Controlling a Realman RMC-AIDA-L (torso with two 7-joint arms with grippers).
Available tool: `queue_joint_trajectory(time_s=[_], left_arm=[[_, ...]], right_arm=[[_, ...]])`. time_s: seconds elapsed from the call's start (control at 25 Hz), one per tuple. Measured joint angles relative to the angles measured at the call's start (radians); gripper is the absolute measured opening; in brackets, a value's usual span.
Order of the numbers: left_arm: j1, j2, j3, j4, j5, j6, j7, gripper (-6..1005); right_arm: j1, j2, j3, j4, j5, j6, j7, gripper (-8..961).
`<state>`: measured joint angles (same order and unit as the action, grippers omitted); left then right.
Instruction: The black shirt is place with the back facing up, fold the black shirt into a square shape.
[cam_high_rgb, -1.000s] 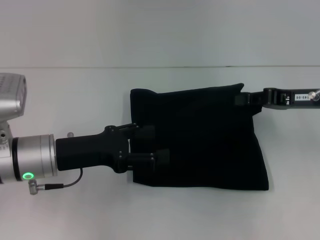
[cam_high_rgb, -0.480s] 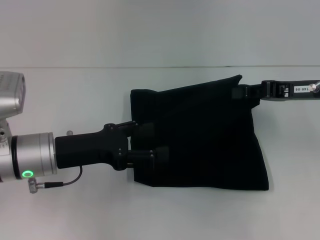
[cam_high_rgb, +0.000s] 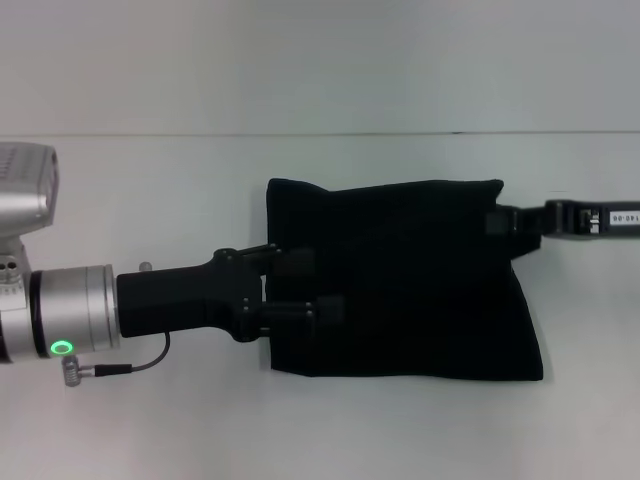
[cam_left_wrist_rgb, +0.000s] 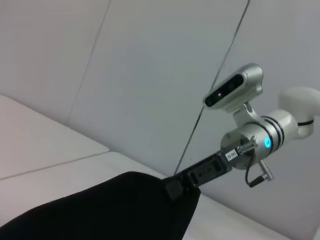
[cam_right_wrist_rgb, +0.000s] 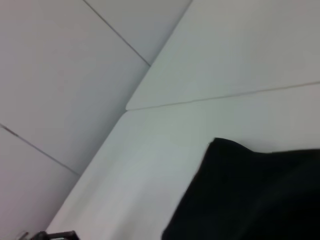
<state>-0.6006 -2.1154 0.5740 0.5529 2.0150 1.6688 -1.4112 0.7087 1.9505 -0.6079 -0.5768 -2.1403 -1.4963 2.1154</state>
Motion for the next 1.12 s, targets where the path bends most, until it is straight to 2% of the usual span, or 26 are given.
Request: queue_joint_trajectory(time_s=[0.36,0.72,0.84,1.04,1.12], left_arm=[[-0.004,-0.007,0.001,-0.001,0.007,0.0,-0.012,905],[-0.019,-0.008,0.001,-0.001,0.007,-0.005,-0.018,904],[-0.025,-0.005,0.009,-0.001,0.007,-0.014,-0.017,905],[-0.029,-0.003,0.015,0.001,0.007,-0.027,-0.017,905],[-0.033,-0.002,0.015,0.002,0.003,-0.028,-0.016,905]], right_arm=[[-0.077,0.015,-0.024,0.063,-0.003,0.09,-0.015,182],[-0.131,-0.011,-0.026,0.102,-0.031,0.128,-0.01,204],[-0.138,-0.023,-0.02,0.117,-0.057,0.132,-0.007,447],[-0.15,-0.043,0.051,0.111,-0.053,0.133,-0.007,663],[-0.136,-0.056,0.093,0.109,-0.049,0.136,-0.005,683]])
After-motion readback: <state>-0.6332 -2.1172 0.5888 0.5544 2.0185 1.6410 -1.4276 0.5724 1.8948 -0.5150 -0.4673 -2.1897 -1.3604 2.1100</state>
